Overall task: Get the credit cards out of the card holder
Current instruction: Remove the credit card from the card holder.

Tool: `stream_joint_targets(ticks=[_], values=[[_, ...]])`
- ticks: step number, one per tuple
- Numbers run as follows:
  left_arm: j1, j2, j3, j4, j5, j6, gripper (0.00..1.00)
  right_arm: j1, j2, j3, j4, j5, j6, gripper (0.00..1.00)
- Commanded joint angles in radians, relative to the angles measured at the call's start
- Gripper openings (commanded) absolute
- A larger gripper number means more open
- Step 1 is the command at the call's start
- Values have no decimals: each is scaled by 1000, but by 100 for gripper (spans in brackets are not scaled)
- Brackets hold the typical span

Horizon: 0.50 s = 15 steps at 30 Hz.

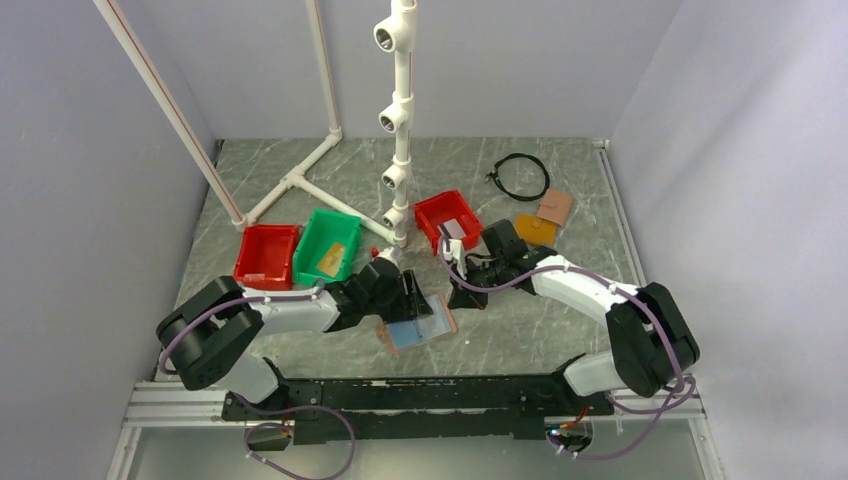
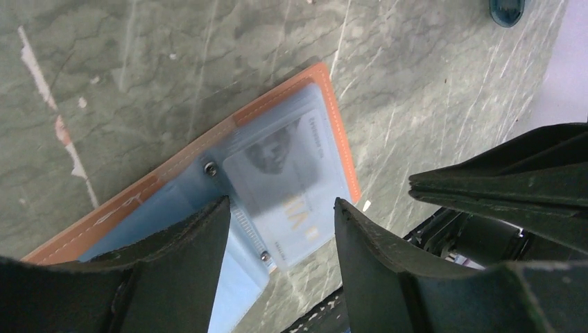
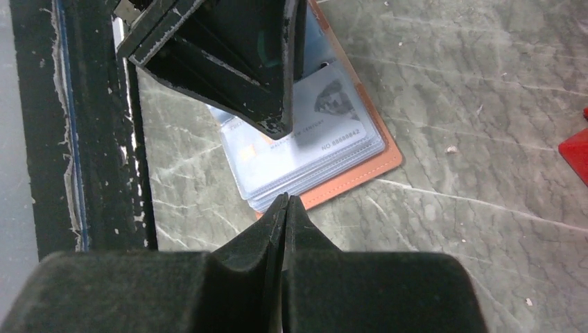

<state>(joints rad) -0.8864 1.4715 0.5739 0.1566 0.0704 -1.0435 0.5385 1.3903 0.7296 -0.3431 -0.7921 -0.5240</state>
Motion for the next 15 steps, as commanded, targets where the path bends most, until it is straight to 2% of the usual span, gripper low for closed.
stream_joint_targets(ticks=[1,8,11,15], values=[[-6,37,48,-18,-15,9,63,21,12,64,-20,58,-39,0],[-6,121,24,84,33,0,59,25,52,118,-82,77,-36,0],[-7,154,25,84,25,-12,52,21,107,193,-185,-2,-14,2],[-7,165,6,88,-11,-30,35,17,134,209,-188,-41,41,2]])
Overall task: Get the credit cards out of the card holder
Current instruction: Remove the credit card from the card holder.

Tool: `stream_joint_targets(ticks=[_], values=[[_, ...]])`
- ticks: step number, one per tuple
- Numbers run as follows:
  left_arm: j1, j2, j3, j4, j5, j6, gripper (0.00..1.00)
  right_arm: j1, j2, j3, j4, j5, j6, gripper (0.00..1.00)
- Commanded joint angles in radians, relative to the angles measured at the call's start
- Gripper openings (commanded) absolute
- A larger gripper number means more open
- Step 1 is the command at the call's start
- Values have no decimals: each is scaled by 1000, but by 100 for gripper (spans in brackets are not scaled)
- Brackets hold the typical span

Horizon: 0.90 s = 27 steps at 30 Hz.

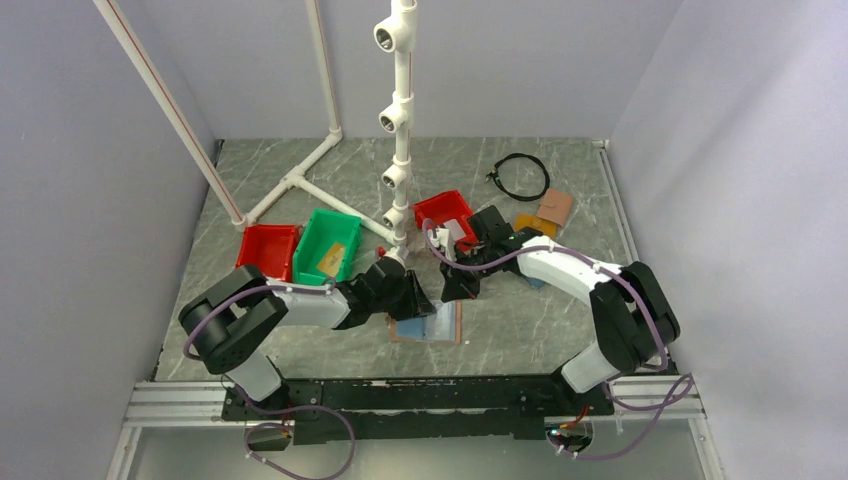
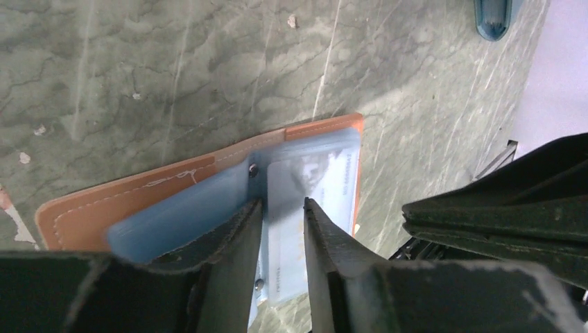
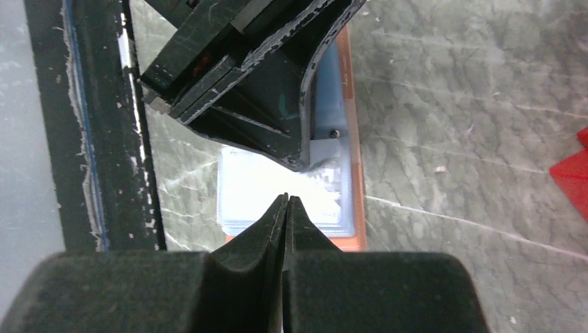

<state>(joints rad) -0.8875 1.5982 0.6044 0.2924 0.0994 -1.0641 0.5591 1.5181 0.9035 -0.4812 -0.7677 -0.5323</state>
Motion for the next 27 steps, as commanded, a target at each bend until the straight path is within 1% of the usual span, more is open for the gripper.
stream_joint_targets(ticks=[1,5,9,11,16,18,22,27], values=[[-5,38,-29,-48,-47,-11,32,-5,6,32,-40,-63,73,2],[-6,37,-41,-50,-70,-17,16,-19,44,55,-47,-73,163,1],[-5,42,-54,-34,-82,-24,3,-63,114,111,-142,-181,201,2],[-5,45,-64,-19,-88,-30,0,-70,131,126,-169,-179,193,2],[-5,35,-97,12,-96,-46,0,-73,123,112,-163,-147,198,2],[-6,16,-116,24,-129,-52,0,-71,106,100,-144,-123,205,2],[-5,1,-124,11,-147,-50,0,-71,106,92,-134,-85,201,2],[-4,18,-123,19,-143,-51,0,-69,130,111,-170,-82,168,3]])
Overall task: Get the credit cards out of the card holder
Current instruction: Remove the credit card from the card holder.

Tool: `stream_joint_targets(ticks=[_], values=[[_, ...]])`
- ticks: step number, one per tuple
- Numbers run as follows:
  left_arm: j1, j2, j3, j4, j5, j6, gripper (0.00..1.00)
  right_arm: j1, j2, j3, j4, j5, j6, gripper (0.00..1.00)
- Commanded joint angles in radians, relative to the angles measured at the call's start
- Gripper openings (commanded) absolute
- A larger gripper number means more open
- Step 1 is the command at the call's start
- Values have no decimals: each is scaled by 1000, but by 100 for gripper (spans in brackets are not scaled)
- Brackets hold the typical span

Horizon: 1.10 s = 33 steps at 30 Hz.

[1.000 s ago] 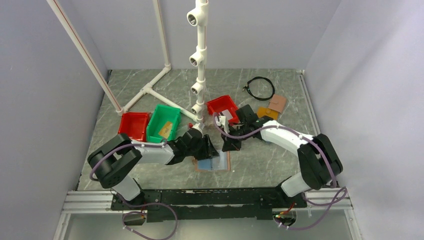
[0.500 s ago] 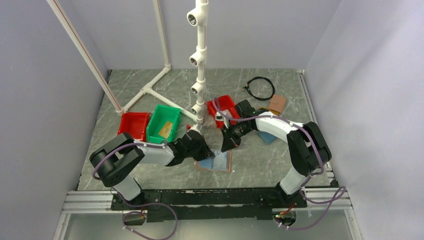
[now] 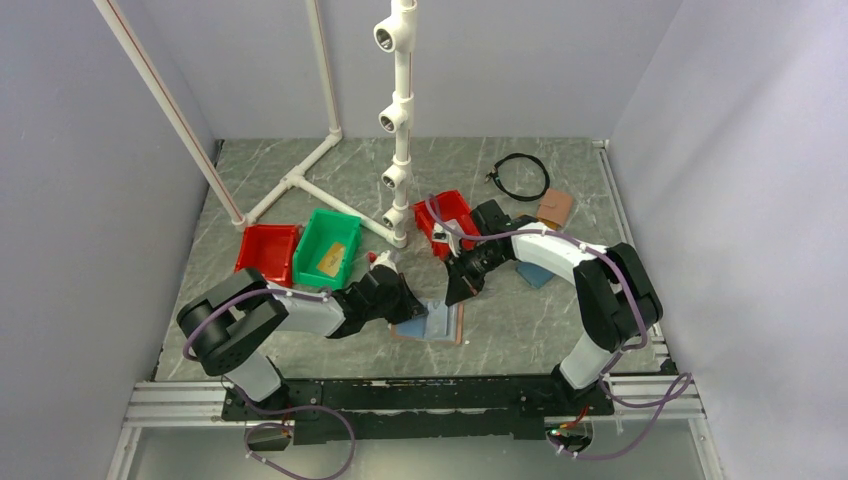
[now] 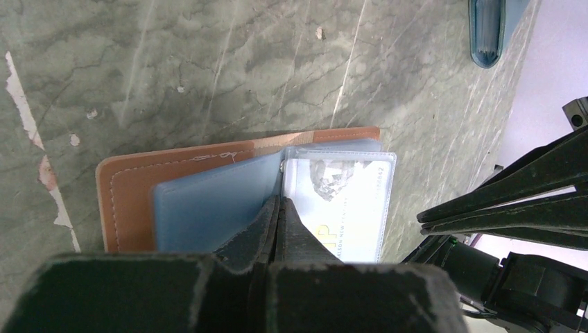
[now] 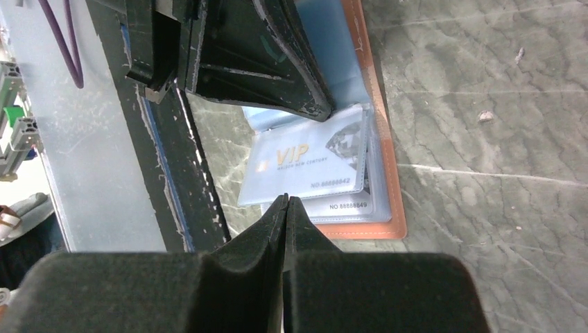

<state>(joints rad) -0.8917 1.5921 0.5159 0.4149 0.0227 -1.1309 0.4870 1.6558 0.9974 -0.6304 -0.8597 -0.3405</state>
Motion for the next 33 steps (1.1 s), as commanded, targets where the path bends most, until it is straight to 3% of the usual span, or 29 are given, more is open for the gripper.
stream_joint_targets(ticks=[1,9,18,26,29,33], values=[[0,28,-35,-99,-66,14,0,5,-7,20,-32,11,-34,3],[0,34,-38,-97,-67,15,0,18,0,37,-90,39,-123,4],[0,32,-53,-62,-52,16,0,61,30,25,-29,108,-46,5],[-1,34,-55,-8,-9,33,0,64,39,30,-19,-54,-20,14],[-1,28,-63,25,16,34,5,64,42,17,15,-93,5,14],[2,6,-90,97,46,23,21,64,48,-10,93,-113,62,17]])
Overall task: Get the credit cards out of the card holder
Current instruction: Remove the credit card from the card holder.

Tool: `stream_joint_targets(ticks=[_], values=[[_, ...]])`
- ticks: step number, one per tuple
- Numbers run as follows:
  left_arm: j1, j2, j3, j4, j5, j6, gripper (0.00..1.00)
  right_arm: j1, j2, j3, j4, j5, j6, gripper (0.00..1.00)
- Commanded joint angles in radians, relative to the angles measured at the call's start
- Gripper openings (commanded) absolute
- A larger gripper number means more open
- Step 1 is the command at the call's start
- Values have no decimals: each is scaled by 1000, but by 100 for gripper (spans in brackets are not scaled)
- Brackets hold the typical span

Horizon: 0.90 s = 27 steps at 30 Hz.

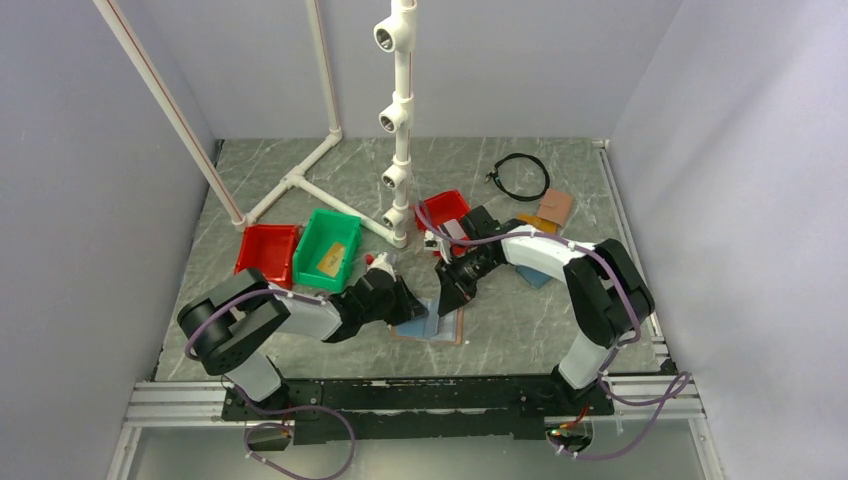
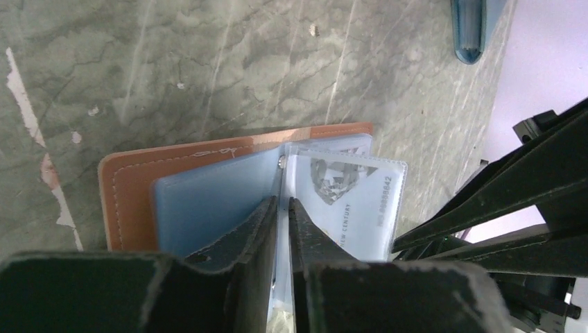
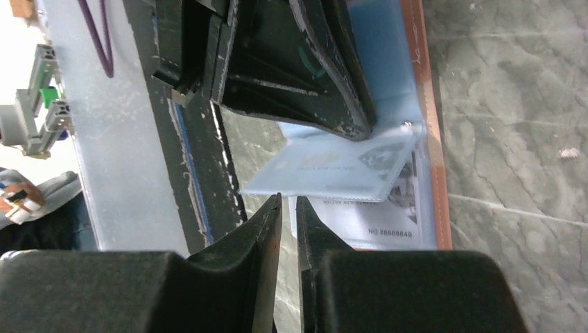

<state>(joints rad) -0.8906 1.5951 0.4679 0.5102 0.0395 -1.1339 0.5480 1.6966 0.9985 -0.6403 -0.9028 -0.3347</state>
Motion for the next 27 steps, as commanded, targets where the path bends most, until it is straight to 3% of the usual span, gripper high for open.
stream_joint_targets(ticks=[1,7,17,21,27], values=[[1,-3,-51,18,38,23,24,3,12,-13,113,-70,66,18],[19,-9,-92,118,89,4,38,3,29,-29,173,-83,118,19],[65,85,-184,399,190,-58,43,5,29,-58,227,-155,155,18],[72,71,-188,386,184,-63,46,19,31,-62,240,-148,154,18],[73,-29,-183,228,127,-46,51,33,27,-73,267,-141,158,17]])
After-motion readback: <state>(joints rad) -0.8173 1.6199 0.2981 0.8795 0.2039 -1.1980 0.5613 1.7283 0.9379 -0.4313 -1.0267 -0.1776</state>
